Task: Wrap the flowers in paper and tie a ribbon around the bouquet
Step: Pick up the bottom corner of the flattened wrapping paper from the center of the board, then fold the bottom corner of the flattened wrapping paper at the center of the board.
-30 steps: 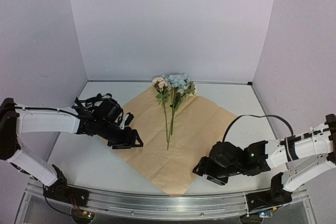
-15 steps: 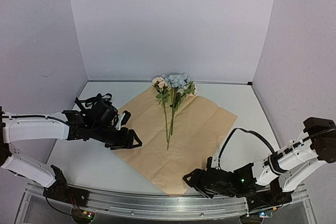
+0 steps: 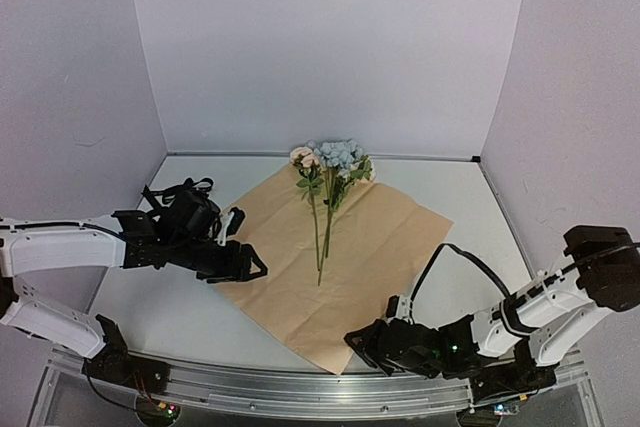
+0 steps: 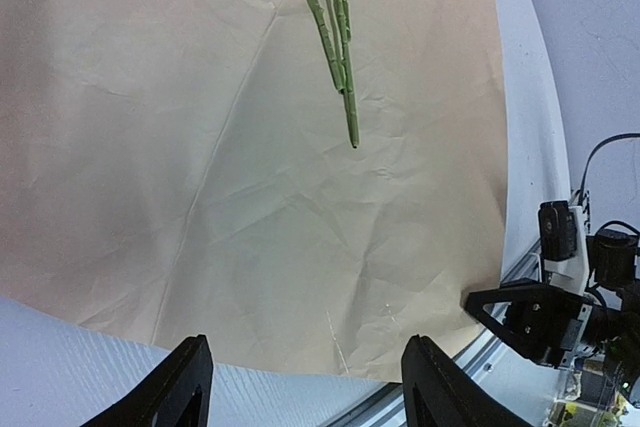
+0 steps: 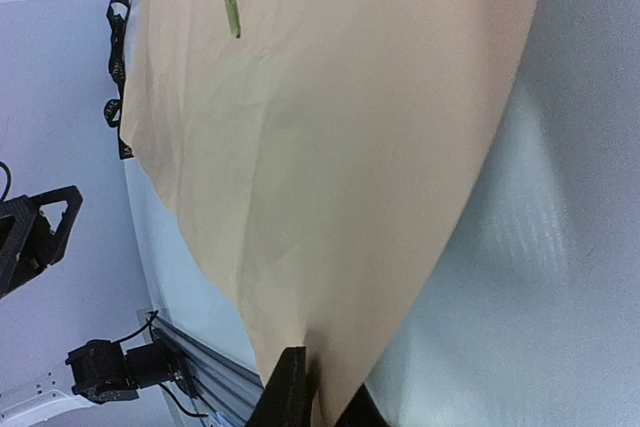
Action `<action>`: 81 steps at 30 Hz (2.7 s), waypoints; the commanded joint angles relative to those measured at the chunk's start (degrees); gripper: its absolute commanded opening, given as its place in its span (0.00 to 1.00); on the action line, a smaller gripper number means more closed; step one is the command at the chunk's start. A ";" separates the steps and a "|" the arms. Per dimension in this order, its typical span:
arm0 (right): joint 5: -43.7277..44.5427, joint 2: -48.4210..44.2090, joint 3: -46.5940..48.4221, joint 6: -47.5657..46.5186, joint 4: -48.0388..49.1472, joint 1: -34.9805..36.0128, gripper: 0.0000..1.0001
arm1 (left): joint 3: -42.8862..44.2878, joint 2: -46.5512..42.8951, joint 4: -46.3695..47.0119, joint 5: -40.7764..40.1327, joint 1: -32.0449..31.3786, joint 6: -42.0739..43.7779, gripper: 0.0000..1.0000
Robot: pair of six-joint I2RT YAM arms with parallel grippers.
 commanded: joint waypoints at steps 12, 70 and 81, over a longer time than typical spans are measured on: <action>-4.94 -6.68 10.67 -13.03 -2.77 -10.88 0.00 | 6.55 -3.41 -3.08 -4.04 -0.21 1.90 0.67; -32.00 21.35 44.07 -19.66 -15.17 -45.83 0.34 | 25.95 42.93 1.85 6.52 9.32 13.32 0.37; -36.60 12.01 37.34 -32.17 -23.22 -44.03 0.69 | 26.97 43.92 1.46 6.84 9.46 13.56 0.37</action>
